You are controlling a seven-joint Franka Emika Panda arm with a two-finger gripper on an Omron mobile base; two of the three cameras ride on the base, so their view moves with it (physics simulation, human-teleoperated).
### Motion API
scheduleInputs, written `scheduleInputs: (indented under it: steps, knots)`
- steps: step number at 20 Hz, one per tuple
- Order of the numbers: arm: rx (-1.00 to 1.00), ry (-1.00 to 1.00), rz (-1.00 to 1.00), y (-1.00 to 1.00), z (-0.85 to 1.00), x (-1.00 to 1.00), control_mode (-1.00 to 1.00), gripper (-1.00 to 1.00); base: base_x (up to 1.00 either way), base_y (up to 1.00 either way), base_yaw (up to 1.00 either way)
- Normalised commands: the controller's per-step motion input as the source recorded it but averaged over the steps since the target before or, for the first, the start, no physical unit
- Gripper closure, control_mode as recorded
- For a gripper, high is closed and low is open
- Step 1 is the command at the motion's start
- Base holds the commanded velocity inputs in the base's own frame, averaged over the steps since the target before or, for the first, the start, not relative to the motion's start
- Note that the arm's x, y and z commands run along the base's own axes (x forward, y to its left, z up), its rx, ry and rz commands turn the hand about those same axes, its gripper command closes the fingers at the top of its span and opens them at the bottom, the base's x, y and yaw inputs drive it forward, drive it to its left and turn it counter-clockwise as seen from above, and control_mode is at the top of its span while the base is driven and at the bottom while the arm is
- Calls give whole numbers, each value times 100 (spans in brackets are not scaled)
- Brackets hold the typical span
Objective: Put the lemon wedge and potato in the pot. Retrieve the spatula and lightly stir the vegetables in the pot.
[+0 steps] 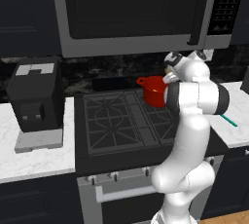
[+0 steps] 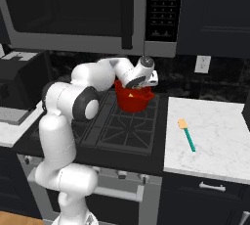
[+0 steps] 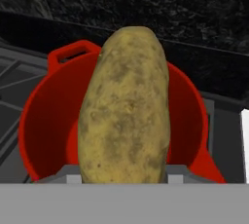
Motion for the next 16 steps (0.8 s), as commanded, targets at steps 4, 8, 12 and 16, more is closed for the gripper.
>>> scheduleInputs:
  steps: [4, 8, 12, 16]
  knots:
    - [0, 0, 0, 21, -29, 26, -100, 100, 0, 0, 0]
    - [0, 0, 0, 16, -24, 28, -100, 100, 0, 0, 0]
    - [0, 3, 0, 8, -21, 25, -100, 100, 0, 0, 0]
    - [0, 4, 0, 6, -21, 22, -100, 100, 0, 0, 0]
